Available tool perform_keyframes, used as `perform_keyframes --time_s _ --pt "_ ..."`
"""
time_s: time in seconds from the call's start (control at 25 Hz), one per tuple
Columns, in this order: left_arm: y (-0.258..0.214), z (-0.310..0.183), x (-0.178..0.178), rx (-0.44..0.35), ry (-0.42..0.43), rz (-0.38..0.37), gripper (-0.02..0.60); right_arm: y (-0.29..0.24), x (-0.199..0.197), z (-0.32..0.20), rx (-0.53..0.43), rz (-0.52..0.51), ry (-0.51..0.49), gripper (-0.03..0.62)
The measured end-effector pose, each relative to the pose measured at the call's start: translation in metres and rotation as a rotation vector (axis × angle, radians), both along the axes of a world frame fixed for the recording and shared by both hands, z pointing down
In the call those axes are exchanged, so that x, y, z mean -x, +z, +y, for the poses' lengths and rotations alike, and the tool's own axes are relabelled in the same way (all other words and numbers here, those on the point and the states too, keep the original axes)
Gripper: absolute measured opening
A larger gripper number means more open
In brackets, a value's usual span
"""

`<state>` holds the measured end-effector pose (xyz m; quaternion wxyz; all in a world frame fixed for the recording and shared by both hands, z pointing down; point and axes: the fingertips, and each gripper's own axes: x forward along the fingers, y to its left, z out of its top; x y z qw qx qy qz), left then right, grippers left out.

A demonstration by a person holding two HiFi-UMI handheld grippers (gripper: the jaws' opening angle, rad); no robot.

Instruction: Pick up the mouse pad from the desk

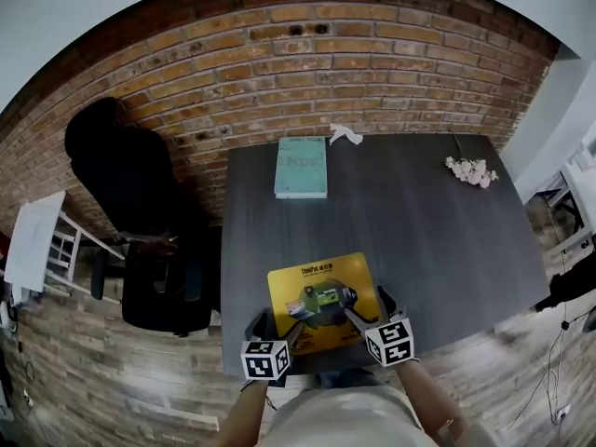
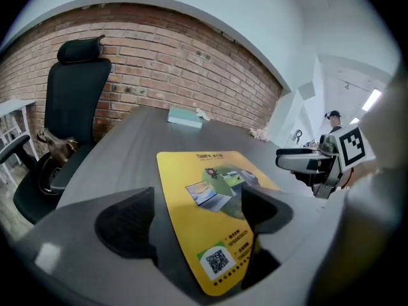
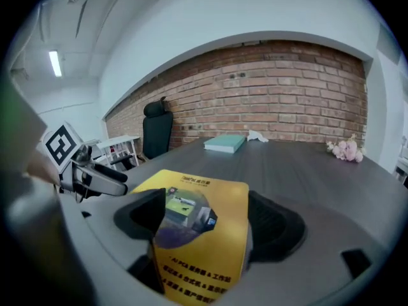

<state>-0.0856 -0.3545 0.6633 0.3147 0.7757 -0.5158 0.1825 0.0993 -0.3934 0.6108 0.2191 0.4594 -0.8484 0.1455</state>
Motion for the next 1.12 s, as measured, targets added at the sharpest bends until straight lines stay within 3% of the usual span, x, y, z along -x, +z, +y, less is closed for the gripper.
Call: perform_keyframes --time_s 0.24,0.64,0.88,0.96,1.12 --pt "0.031 -0.013 -0.004 0.075 -0.016 -0.073 0.427 0.042 -0.01 -0.026 0.091 0.046 -0.01 0.383" --pt "0.04 -0.016 -0.006 0.051 -0.016 -0.224 0.43 0.075 -0.017 -0.031 0.189 0.138 -0.062 0.388" --pt "0.04 -0.015 -0.011 0.051 -0.007 -0.239 0.417 0.076 -0.017 -0.029 0.214 0.145 -0.072 0.388" --pt "0.039 -0.015 -0.014 0.052 -0.009 -0.241 0.382 0.075 -0.015 -0.028 0.213 0.146 -0.071 0.36" --pt "0.04 -0.017 -0.013 0.054 -0.031 -0.237 0.374 0.076 -0.014 -0.028 0.203 0.144 -0.053 0.325"
